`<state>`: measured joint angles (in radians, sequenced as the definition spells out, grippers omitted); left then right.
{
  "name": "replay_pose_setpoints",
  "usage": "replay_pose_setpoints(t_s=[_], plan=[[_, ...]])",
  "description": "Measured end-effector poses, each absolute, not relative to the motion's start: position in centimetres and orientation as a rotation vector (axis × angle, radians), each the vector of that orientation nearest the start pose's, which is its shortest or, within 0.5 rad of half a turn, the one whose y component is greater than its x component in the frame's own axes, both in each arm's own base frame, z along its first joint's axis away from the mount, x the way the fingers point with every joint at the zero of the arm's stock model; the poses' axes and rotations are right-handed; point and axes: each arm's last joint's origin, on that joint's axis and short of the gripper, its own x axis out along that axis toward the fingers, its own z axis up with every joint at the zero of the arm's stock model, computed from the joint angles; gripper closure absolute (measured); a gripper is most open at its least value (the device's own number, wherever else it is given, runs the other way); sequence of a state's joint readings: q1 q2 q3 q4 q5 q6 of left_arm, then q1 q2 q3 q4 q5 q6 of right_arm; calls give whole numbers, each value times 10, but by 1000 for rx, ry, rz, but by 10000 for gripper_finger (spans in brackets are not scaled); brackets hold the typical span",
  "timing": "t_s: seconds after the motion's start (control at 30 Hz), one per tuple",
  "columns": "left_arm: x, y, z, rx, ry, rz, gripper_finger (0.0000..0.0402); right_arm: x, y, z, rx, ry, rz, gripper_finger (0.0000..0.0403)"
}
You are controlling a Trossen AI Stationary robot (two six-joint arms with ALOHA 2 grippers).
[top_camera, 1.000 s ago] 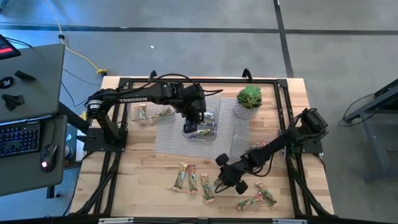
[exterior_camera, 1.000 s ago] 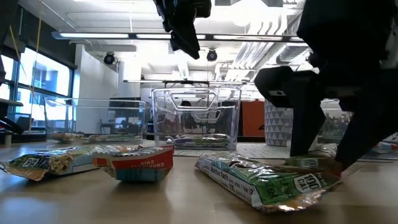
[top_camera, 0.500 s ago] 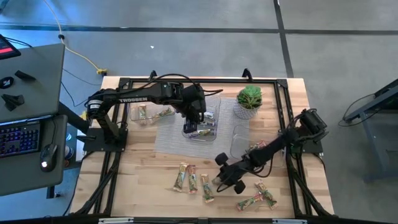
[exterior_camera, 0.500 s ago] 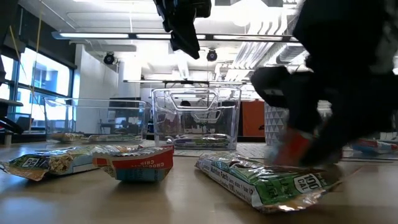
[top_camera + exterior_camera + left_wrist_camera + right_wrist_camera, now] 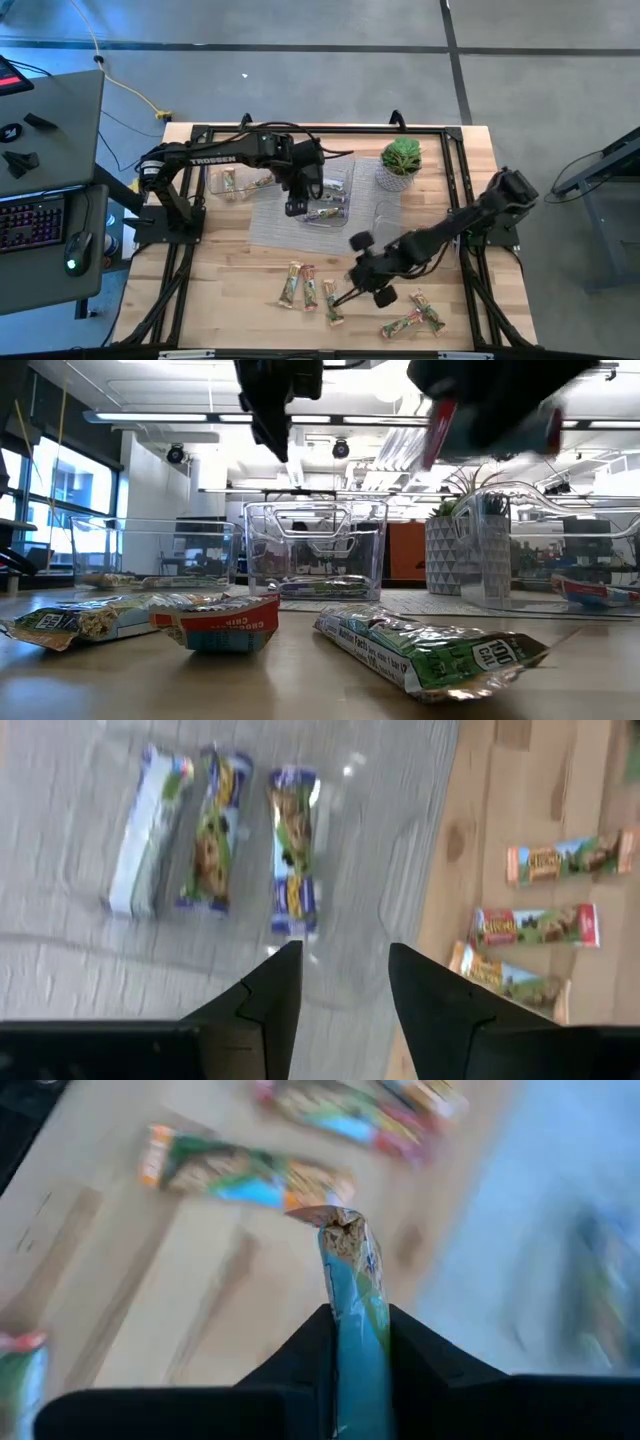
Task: Pick and place Granola Bars by type
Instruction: Put the red granola bar into the right transparent bin, then put the yellow granola bar into the left transparent bin
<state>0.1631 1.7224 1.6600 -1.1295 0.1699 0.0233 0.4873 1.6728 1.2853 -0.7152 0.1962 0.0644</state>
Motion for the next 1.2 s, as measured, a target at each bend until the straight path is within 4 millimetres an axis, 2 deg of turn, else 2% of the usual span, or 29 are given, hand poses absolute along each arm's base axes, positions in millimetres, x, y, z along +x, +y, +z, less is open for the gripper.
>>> replay_pose_setpoints(t_s=[0.1, 0.27, 0.37, 0.53, 0.67, 0.77, 0.87, 1.03, 1.1, 1.2], plan=[[334, 50, 321, -194, 1212, -10, 254, 283, 141, 269, -267, 1168, 42, 341], [333, 48, 323, -183, 1208, -12, 254, 240, 115, 278, -222, 1245, -274, 357], [332, 43, 325, -168, 1204, -28, 254, 212, 103, 269, -141, 1204, -391, 360], [334, 37, 325, -130, 1203, -23, 254, 185, 87, 231, 89, 1034, -446, 347], [335, 34, 325, -116, 1193, -27, 254, 177, 79, 188, 222, 897, -395, 335], [336, 33, 325, -113, 1187, -29, 254, 172, 73, 158, 239, 838, -354, 331], [336, 33, 325, -115, 1187, -33, 254, 169, 68, 142, 210, 760, -336, 327], [336, 33, 325, -125, 1187, -34, 254, 176, 66, 147, 88, 698, -303, 312], [336, 33, 325, -126, 1188, -34, 254, 183, 68, 158, 24, 679, -283, 304], [334, 33, 325, -128, 1205, -34, 254, 199, 74, 189, -42, 596, -244, 293]])
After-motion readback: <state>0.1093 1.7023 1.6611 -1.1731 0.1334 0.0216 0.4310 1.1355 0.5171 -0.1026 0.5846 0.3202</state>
